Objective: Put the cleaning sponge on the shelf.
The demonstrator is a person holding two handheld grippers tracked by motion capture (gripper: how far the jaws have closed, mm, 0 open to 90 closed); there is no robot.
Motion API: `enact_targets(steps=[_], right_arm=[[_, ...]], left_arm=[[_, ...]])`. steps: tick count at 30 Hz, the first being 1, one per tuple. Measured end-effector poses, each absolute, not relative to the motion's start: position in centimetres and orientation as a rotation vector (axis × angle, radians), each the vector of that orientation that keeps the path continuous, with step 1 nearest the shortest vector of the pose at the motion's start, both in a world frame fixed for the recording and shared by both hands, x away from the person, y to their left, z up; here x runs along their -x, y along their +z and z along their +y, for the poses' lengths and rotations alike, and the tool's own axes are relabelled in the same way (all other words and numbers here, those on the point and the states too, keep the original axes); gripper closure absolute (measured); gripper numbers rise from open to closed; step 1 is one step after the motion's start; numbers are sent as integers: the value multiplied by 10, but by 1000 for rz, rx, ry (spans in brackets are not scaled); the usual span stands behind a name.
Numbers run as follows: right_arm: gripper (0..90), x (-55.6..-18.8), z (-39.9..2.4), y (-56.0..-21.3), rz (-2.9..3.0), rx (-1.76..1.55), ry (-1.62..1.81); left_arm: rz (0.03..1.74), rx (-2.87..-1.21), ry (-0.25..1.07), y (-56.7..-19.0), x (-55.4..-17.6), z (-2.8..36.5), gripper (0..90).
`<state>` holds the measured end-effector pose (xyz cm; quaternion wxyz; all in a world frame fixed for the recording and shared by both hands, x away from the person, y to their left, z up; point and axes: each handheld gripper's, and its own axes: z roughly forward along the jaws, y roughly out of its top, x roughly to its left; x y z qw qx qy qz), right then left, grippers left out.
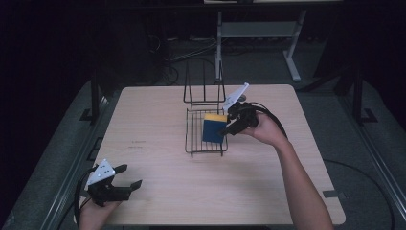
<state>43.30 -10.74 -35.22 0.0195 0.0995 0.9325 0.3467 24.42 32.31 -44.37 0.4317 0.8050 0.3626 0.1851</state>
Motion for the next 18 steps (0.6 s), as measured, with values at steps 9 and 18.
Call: enact_targets(steps=[9,18], right_arm=[[557,-445,-107,-354,2894,-343,1049],[554,-455,-108,-360,2895,-391,1049]], left_arm=[[901,-2011,464,-444,-244,323,163],[902,-2006,460,-444,-244,323,162]])
